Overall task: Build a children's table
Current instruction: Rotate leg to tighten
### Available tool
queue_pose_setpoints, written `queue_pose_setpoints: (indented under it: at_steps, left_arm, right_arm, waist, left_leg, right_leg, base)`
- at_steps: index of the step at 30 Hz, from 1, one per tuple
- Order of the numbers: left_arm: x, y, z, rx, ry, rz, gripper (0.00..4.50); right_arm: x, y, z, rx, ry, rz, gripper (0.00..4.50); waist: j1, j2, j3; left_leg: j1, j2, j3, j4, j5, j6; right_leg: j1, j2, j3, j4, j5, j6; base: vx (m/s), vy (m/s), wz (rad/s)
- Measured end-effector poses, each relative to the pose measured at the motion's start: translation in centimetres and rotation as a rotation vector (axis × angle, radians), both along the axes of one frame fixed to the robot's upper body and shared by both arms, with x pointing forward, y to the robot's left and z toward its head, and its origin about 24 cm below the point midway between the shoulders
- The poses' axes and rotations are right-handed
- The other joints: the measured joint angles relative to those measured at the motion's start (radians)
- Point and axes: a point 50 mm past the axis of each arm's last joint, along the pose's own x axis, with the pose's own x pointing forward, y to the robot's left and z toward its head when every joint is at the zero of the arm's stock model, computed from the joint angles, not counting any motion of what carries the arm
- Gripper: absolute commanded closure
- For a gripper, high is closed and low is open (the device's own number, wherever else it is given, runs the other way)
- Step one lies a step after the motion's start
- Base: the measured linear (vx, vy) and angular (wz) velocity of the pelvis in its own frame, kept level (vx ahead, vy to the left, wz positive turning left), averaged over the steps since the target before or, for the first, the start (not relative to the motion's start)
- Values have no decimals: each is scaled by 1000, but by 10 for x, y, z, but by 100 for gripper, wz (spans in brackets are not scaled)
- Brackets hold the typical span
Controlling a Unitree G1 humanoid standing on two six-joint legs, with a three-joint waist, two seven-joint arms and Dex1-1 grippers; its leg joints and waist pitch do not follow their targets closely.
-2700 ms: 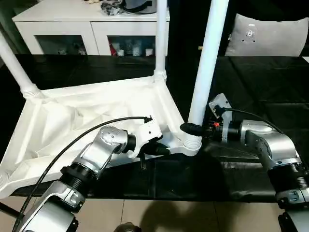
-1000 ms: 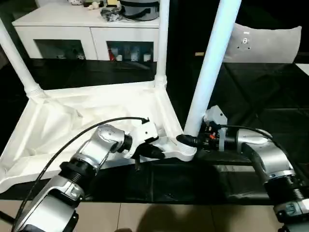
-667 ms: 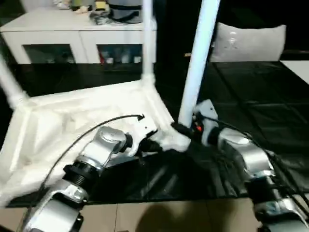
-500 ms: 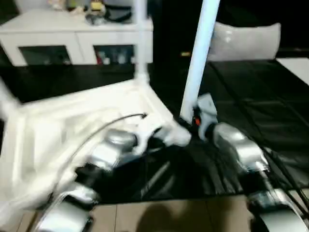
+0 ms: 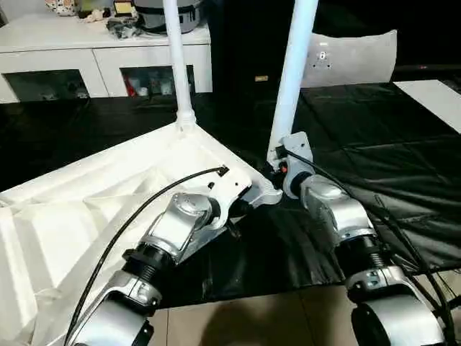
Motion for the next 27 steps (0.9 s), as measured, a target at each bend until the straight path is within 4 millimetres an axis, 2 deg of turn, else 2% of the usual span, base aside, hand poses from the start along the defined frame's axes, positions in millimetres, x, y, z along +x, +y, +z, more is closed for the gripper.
queue_pose_setpoints:
  at_steps: [1, 3, 4, 10, 12, 14, 17, 22, 25, 27]
  left_arm:
    - [0, 0, 0, -1, -1, -1, 450]
    - [0, 0, 1, -6, -7, -2, 450]
    - [0, -1, 1, -10, -9, -6, 450]
    - [1, -2, 3, -34, -11, -19, 450]
    - [1, -2, 5, -38, -15, -26, 450]
    - [2, 0, 6, -39, -20, -30, 450]
    - [2, 0, 7, -45, -41, -54, 450]
    - [4, 9, 10, -38, -81, -113, 450]
    - [5, 12, 13, -36, -96, -143, 450]
    - [4, 13, 14, -35, -101, -181, 450]
  right_arm:
    - [0, 0, -1, 2, 4, -2, 226]
    - [0, -1, -3, 4, 8, -3, 185]
    - [-1, -3, -7, 4, 21, -11, 185]
    - [-5, -9, -13, 12, 33, -1, 127]
    - [-11, -14, -23, 9, 62, 1, 106]
    - [-14, -18, -23, 15, 46, 20, 92]
    - [-20, -26, -21, 32, 24, 47, 61]
    - [-36, -42, -18, 83, -7, 129, 51]
    - [-41, -49, -15, 109, -15, 174, 14]
    - [-47, -59, -12, 124, -22, 218, 6]
  waist:
    - [0, 0, 1]
    - [0, 0, 4]
    - [2, -1, 5]
    - [7, 8, 13]
    - [13, 9, 15]
    - [18, 12, 16]
    - [31, 12, 16]
    - [39, 15, 15]
    - [40, 18, 12]
    - [43, 20, 11]
  left_leg:
    - [0, 0, 0, 0, 0, 0]
    - [0, 0, 0, 0, 0, 0]
    - [0, 0, 0, 0, 0, 0]
    - [-1, 0, 0, -1, 0, 0]
    - [-2, 0, 1, -2, 0, 0]
    - [-4, 0, 1, -2, 0, 0]
    - [-10, 0, 3, -2, 1, -1]
    - [-19, 1, 3, -2, 1, -1]
    - [-25, 2, 3, -2, 1, -2]
    - [-32, 3, 3, 1, 2, 0]
  right_leg:
    - [0, 0, 0, 0, 0, 0]
    - [-1, 0, 0, -1, 0, 0]
    - [-1, 0, 0, -1, 0, 0]
    - [-1, 0, 1, -1, 0, 0]
    - [-2, 0, 1, -1, 0, 0]
    - [-1, 0, 1, 0, 1, -1]
    - [-1, 0, 2, 0, 15, -6]
    - [-10, 0, 2, 2, 30, -6]
    - [-16, 1, 1, 2, 31, -8]
    - [-20, 1, 0, 2, 30, -9]
  base:
    - [0, 0, 0]
    - [0, 0, 0]
    - [0, 0, 0]
    - [0, 0, 0]
    - [0, 0, 0]
    - [0, 0, 0]
    - [0, 0, 0]
    - [0, 0, 0]
    - [0, 0, 0]
    - [0, 0, 0]
